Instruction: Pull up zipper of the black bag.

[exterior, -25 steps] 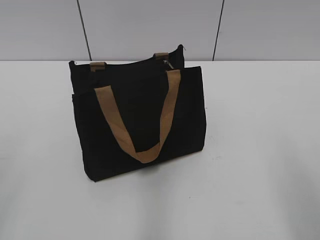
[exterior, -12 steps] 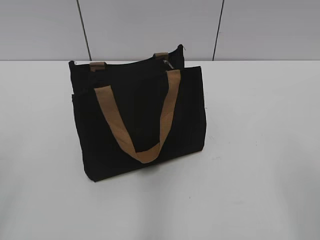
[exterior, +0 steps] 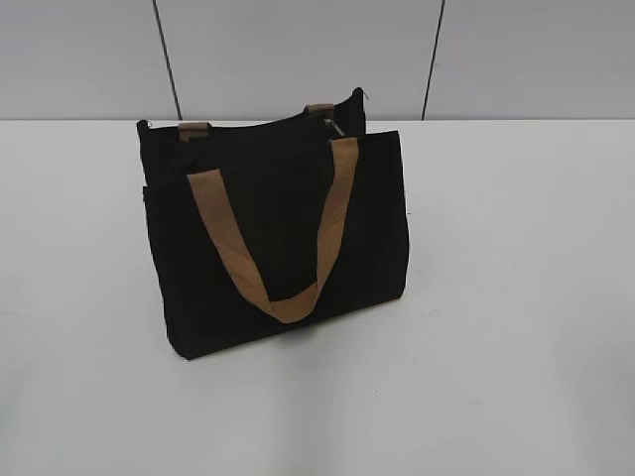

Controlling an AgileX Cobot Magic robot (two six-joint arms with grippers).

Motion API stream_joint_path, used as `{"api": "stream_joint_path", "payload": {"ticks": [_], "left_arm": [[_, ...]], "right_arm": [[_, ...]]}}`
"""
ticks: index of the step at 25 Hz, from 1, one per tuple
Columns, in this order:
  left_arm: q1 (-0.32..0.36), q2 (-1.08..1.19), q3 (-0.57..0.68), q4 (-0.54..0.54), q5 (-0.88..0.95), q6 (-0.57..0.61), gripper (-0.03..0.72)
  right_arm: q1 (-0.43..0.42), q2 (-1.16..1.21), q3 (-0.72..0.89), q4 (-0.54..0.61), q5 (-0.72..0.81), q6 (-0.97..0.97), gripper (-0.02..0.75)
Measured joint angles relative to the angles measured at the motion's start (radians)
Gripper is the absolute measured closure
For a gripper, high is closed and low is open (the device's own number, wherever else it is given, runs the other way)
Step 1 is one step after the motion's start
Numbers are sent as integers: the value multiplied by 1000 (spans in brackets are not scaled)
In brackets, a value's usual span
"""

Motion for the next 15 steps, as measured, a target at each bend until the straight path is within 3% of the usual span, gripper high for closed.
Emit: {"api": "stream_joint_path", "payload": {"ticks": [9,15], "left_arm": [[0,-3,0,0,1,1,262],[0,-3,0,0,1,1,274]], "right_arm": [[0,-62,19,1,-41,15,295],[0,-62,-28,-8,75,15,295]]}}
